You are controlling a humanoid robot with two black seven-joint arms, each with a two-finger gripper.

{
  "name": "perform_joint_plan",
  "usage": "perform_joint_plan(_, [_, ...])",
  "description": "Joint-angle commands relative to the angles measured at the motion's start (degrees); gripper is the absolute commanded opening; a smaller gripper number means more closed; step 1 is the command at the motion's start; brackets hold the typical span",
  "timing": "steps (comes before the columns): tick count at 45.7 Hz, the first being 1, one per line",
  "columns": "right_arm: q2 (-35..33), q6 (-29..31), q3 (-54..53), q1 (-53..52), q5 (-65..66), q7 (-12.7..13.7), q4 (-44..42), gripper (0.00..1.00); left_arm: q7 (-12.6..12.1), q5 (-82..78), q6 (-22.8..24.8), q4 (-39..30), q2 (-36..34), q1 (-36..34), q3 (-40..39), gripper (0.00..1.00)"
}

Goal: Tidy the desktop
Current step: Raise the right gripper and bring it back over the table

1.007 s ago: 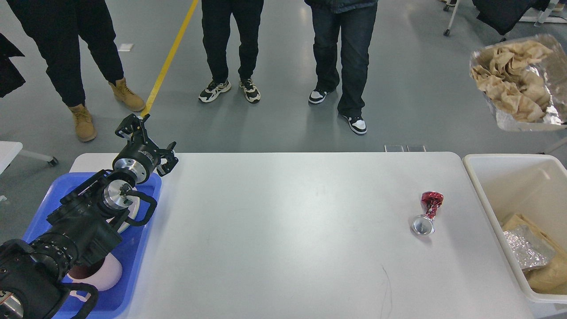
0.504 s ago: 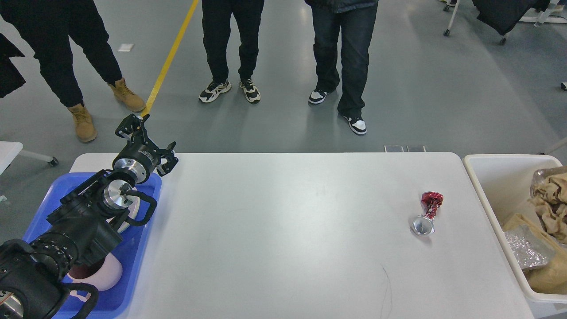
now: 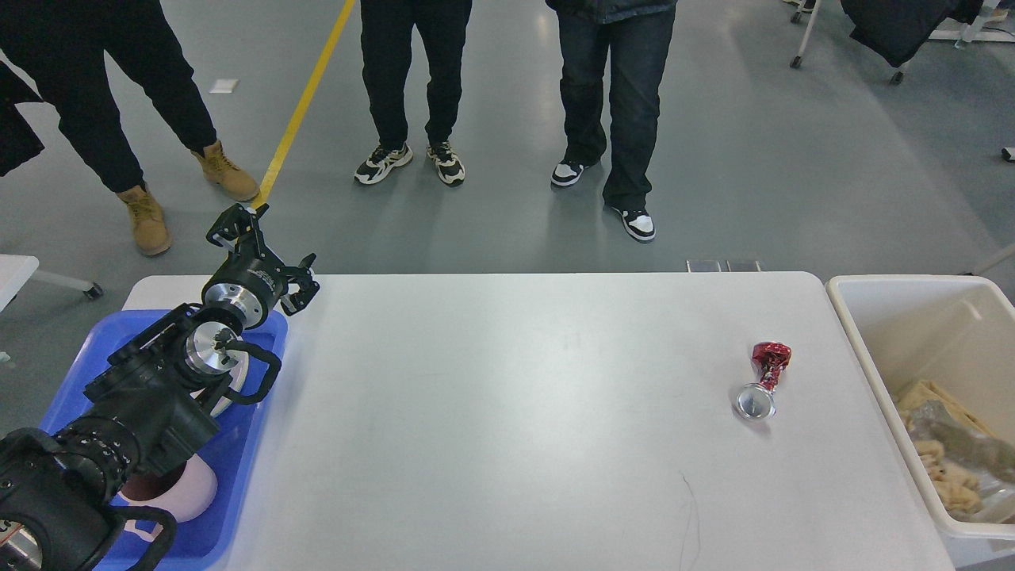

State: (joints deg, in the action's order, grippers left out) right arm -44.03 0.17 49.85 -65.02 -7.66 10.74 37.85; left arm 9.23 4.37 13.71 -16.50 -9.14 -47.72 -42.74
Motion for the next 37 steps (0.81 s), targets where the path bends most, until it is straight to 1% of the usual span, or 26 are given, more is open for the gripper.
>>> perform_joint_plan(1, [2.27,0.44,0.16,-6.42,0.28,-0.02,0.12,1.0,-0.01,0.02,0.0,-0.03,0.0,-0.01,0.03,0.97])
perform_joint_plan(4, [4.73,0.88,0.42,-10.72,0.28,-0.02,0.91,1.0,0.0,-0.06,0.0,-0.03,0.0,-0.01,0.03,0.97])
perform_joint_plan(6, [6.84,2.46,2.0,-13.71,0.28,-0.02,1.35,1.0,0.08,0.02,0.0,-0.02,0.0,-0.01,0.03,0.97])
perform_joint_plan(13, [15.97,10.54,15.0,-27.24,0.02,-0.11,4.6,1.0,-0.01,-0.07,0.0,0.06,0.0,-0.01,0.03,0.97])
perform_joint_plan(17, [20.99,13.45,18.62,-33.57,-0.16,-0.11,6.36,1.0,-0.01,0.02,0.0,-0.03,0.0,-0.01,0.03,0.97])
perform_joint_plan(18, [23.78,16.59,19.49,-37.42,-0.34,-0.02,6.97,1.0,-0.01,0.02,0.0,-0.03,0.0,-0.01,0.03,0.97])
perform_joint_plan(24, [28.64,29.6,19.67,-45.79,-0.25,0.07,8.65,1.0,-0.01,-0.06,0.0,-0.03,0.0,-0.01,0.03,0.97])
perform_joint_plan(28, [29.61,37.34,18.45,-51.59,-0.51,-0.02,11.45,1.0,0.08,0.02,0.0,-0.03,0.0,-0.01,0.03,0.97])
perform_joint_plan(32, [29.26,43.67,18.27,-57.48,-0.6,-0.11,16.2,1.0,-0.01,0.02,0.0,-0.03,0.0,-0.01,0.03,0.97])
perform_joint_plan(33, [29.0,46.3,18.44,-60.28,-0.6,-0.11,18.64,1.0,-0.01,-0.06,0.0,-0.03,0.0,-0.01,0.03,0.97])
perform_joint_plan(37, [28.73,50.8,19.85,-65.48,-0.6,-0.11,22.79,1.0,-0.01,0.02,0.0,-0.03,0.0,-0.01,0.03,0.97])
